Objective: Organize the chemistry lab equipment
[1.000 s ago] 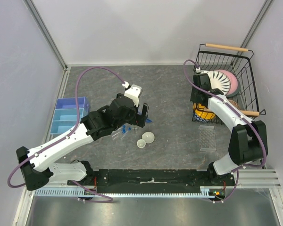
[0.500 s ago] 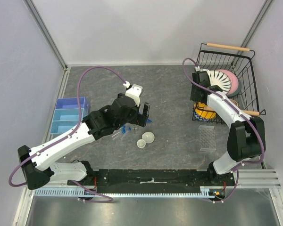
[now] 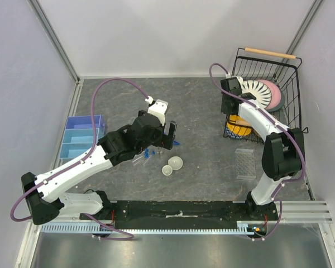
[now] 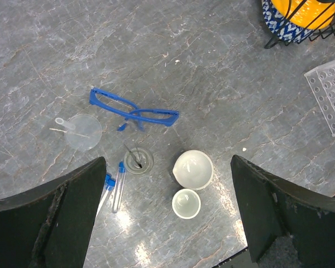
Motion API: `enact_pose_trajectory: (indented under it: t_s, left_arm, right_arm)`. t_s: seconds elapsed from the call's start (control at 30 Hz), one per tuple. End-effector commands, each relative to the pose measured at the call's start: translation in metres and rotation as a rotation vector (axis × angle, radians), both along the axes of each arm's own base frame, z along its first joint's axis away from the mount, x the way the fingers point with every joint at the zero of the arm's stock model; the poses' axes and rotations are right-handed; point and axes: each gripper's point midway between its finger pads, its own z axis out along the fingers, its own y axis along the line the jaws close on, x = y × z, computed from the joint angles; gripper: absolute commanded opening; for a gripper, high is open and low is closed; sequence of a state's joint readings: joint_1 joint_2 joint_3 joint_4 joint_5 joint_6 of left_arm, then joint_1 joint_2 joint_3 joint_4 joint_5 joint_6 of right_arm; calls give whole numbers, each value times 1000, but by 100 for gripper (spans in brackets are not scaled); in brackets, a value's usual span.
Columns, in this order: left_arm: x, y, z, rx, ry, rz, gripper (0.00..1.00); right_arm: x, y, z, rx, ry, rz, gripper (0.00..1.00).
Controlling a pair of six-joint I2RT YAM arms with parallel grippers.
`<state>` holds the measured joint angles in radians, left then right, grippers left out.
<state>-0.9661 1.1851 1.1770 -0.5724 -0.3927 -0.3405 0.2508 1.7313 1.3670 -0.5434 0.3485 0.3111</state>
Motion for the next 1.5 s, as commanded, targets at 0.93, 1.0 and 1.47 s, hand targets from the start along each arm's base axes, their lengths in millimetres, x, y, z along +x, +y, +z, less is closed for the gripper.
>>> enact_pose_trajectory:
  t_s: [0.93,1.0,1.47]
  left_arm:
    - [-8,35,24,-3,-13,102,100]
    - [-11,38,18,0,5,111,100]
    - [-35,49,-6,-29,86,87,100]
  right_arm:
    - [-73,75,166,21,-347,213,80]
    - [-102,86,147,102,-311,263,82]
    - [-211,31,1,185,-106,-99,98]
